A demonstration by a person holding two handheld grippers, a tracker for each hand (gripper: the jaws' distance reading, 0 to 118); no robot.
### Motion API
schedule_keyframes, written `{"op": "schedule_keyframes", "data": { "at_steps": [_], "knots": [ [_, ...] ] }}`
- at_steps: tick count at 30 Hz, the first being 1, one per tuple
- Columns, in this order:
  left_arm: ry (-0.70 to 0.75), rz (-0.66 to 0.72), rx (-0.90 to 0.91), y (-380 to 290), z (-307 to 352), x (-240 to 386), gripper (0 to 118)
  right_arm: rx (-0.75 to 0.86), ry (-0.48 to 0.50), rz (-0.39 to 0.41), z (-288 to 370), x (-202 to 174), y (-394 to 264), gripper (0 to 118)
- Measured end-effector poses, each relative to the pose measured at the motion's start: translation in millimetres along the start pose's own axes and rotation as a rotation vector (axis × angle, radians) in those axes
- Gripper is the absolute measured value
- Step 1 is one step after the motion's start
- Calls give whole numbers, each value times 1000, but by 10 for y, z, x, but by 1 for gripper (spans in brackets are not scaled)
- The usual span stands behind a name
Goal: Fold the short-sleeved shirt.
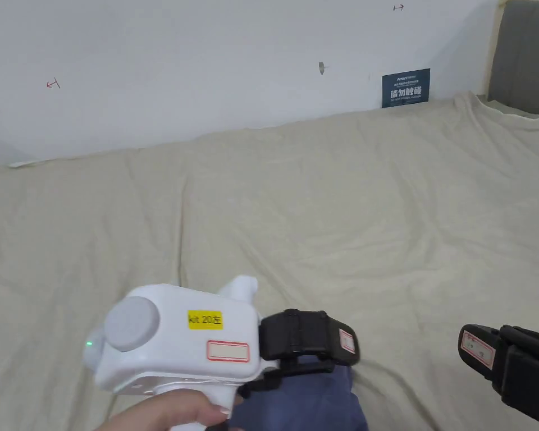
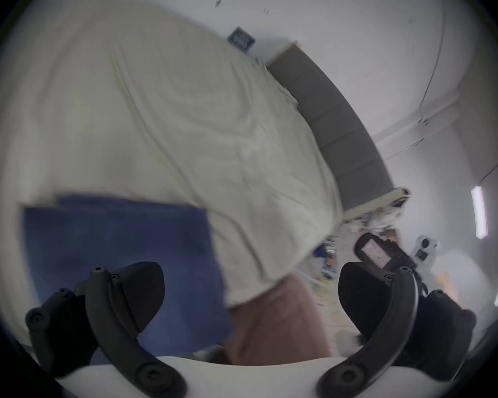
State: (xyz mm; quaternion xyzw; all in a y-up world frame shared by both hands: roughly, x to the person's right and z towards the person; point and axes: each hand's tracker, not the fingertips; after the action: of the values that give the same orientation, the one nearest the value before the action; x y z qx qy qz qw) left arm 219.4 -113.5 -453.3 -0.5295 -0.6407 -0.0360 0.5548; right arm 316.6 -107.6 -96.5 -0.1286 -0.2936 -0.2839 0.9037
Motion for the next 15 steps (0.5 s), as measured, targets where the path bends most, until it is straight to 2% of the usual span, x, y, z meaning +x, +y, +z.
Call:
{"op": "schedule_keyframes", "data": {
  "at_steps": [2, 4, 7, 8, 9, 10, 11, 13, 15],
  "knots": [
    [186, -115, 67, -13, 205, 63, 118, -2, 1, -6, -19, 15, -2, 0],
    [347, -223, 47, -66, 254, 101, 117, -5, 5, -9, -37, 16, -8, 0],
    [387, -326, -23, -215, 103, 104, 109, -7, 14, -13, -53, 10, -12, 0],
    [393, -341, -35, -258, 9, 112, 89, -7, 17, -12, -56, 4, -16, 0],
    [409, -342, -45, -296, -84, 95, 44, -7, 18, -11, -57, 0, -16, 0],
    [422, -324, -62, -341, -222, 90, 6, -6, 19, -10, -55, -4, -14, 0],
    [435, -322, -73, -363, -306, 91, 0, -7, 19, -10, -49, -8, -10, 0],
    [347, -312, -120, -386, -541, 110, 0, -1, 20, -9, -14, -26, -4, 0],
    [343, -334, -157, -436, -798, 210, 0, 6, 6, 0, 22, -50, 5, 0]
  ]
}}
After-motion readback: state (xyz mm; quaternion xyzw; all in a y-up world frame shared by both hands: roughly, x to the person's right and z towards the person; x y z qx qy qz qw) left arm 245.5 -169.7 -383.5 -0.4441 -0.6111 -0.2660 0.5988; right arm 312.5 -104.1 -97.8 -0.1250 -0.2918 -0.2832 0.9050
